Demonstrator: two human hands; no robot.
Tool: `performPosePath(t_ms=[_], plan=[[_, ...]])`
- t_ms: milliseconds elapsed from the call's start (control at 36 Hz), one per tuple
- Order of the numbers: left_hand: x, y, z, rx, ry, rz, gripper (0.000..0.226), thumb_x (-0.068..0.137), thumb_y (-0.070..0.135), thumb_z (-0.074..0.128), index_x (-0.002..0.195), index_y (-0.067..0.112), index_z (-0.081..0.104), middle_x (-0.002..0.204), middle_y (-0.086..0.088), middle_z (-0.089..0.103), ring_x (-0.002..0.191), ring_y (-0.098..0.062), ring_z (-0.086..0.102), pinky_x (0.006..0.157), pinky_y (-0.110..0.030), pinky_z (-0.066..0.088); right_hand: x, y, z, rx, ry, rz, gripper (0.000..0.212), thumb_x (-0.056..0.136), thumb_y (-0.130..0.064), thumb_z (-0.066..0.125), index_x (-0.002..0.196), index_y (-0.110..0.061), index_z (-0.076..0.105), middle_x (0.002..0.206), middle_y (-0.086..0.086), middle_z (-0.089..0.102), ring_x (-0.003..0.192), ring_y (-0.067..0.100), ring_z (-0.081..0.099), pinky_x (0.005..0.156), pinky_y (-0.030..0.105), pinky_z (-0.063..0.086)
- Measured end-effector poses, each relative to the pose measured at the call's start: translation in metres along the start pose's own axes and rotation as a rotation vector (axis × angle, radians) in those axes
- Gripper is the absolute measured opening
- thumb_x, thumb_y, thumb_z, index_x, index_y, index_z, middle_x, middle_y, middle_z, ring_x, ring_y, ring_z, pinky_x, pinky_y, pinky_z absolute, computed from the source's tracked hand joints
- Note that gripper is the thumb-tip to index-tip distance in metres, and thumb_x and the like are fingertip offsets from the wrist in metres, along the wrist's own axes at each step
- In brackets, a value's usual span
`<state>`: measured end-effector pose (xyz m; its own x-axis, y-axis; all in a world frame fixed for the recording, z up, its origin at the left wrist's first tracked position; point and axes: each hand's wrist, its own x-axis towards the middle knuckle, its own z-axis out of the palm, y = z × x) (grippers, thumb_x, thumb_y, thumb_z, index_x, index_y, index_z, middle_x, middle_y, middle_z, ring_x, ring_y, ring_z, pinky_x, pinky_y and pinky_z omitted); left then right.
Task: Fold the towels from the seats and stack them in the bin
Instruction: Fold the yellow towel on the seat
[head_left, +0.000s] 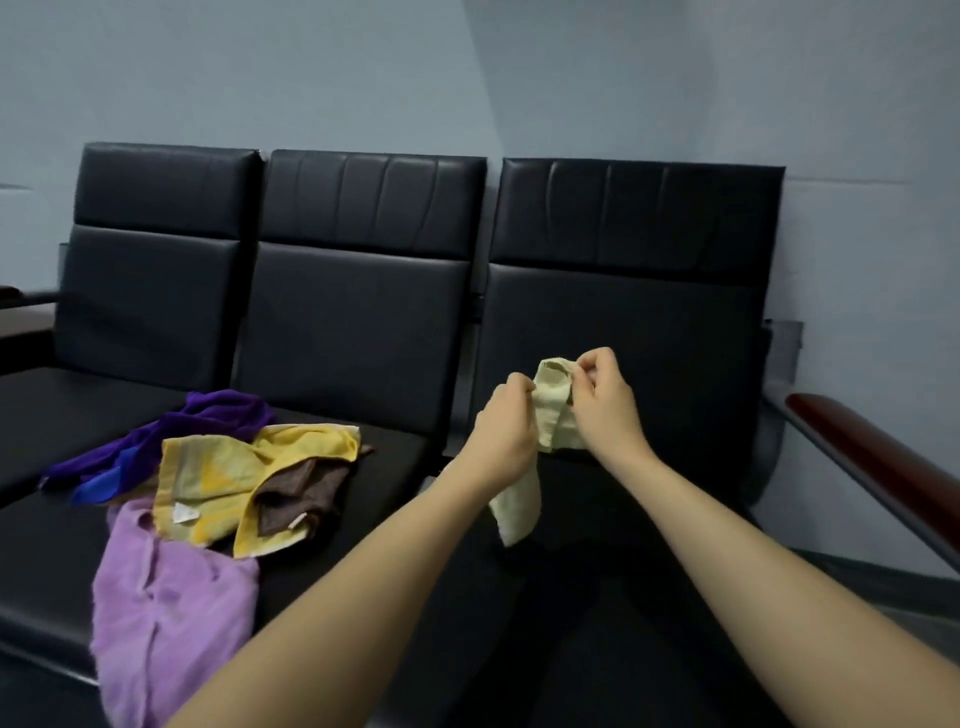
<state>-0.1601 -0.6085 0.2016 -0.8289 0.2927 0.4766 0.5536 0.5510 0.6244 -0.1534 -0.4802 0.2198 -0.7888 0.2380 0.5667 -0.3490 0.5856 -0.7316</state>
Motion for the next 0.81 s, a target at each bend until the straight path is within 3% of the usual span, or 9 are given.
performPosePath(t_ms=[83,139,194,250,361,444,583,694,806], plan=[[-0.001,0.010,0.013,0.145,-0.027,0.121,0.036,0.096,0.034,0.043,0.126,0.015,0.039,0.114,-0.001,0.045,0.101,-0.019,0.047,0.090,-0.034,0.035,0.000,0.004,-0.021,-0.032,-0.022,0.038,0.012,0.098,-0.027,0.045,0.102,-0.016,0.049,0.092,-0.003,0.057,0.086,0.015,0.057,0.075,0.035,0.048],[0.000,0.014,0.019,0.280,-0.070,0.232,0.063,0.085,0.053,0.057,0.133,0.018,0.034,0.115,0.001,0.041,0.100,-0.016,0.044,0.089,-0.032,0.034,-0.001,0.008,-0.035,-0.036,-0.022,0.063,0.012,0.097,-0.026,0.047,0.103,-0.017,0.050,0.096,-0.002,0.057,0.087,0.012,0.056,0.072,0.029,0.048],[0.000,0.015,0.025,0.417,-0.112,0.303,0.085,0.073,0.059,0.068,0.136,0.016,0.031,0.116,-0.001,0.037,0.098,-0.017,0.044,0.088,-0.032,0.039,-0.002,0.013,-0.046,-0.013,-0.016,0.068,0.011,0.097,-0.024,0.048,0.104,-0.016,0.051,0.099,-0.001,0.057,0.085,0.007,0.053,0.067,0.021,0.044],[-0.001,0.018,0.032,0.468,-0.115,0.341,0.076,0.076,0.046,0.071,0.133,0.011,0.035,0.115,-0.007,0.038,0.094,-0.023,0.046,0.084,-0.036,0.044,-0.004,0.016,-0.053,-0.002,-0.036,0.090,0.011,0.097,-0.023,0.049,0.105,-0.016,0.051,0.100,-0.001,0.056,0.084,0.005,0.052,0.064,0.018,0.040],[-0.003,0.024,0.040,0.447,-0.148,0.383,0.036,0.087,0.008,0.054,0.120,0.007,0.042,0.110,-0.009,0.038,0.089,-0.025,0.043,0.080,-0.040,0.045,-0.009,0.025,-0.065,-0.019,-0.098,0.146,0.018,0.093,-0.017,0.048,0.111,-0.015,0.046,0.103,0.001,0.053,0.085,0.011,0.052,0.062,0.022,0.040],[-0.002,0.026,0.041,0.501,-0.155,0.393,0.016,0.087,0.003,0.047,0.104,0.004,0.049,0.103,-0.011,0.043,0.087,-0.027,0.043,0.074,-0.036,0.040,-0.014,0.033,-0.072,-0.037,-0.132,0.158,0.023,0.090,-0.014,0.050,0.112,-0.015,0.044,0.103,0.004,0.054,0.087,0.016,0.054,0.064,0.024,0.043],[0.005,0.017,0.038,0.494,-0.005,0.228,0.018,0.093,0.007,0.044,0.102,0.003,0.058,0.103,-0.009,0.051,0.092,-0.028,0.050,0.073,-0.035,0.039,-0.019,0.050,-0.081,-0.264,-0.189,0.169,0.028,0.086,-0.013,0.054,0.110,-0.020,0.041,0.106,0.001,0.052,0.092,0.019,0.054,0.077,0.035,0.047],[0.008,0.011,0.028,0.415,0.123,-0.008,0.014,0.096,0.012,0.039,0.104,0.011,0.051,0.094,-0.003,0.060,0.084,-0.026,0.059,0.064,-0.035,0.041,-0.027,0.062,-0.094,-0.402,-0.211,0.145,0.026,0.086,-0.015,0.052,0.109,-0.023,0.045,0.097,-0.006,0.054,0.084,0.016,0.056,0.072,0.035,0.046],[0.006,0.006,0.020,0.487,0.167,-0.068,0.020,0.090,0.005,0.040,0.105,0.010,0.053,0.097,-0.006,0.064,0.088,-0.028,0.058,0.069,-0.035,0.041,-0.034,0.074,-0.104,-0.447,-0.178,0.166,0.015,0.092,-0.016,0.047,0.105,-0.022,0.052,0.096,-0.005,0.058,0.083,0.015,0.057,0.071,0.037,0.048]])
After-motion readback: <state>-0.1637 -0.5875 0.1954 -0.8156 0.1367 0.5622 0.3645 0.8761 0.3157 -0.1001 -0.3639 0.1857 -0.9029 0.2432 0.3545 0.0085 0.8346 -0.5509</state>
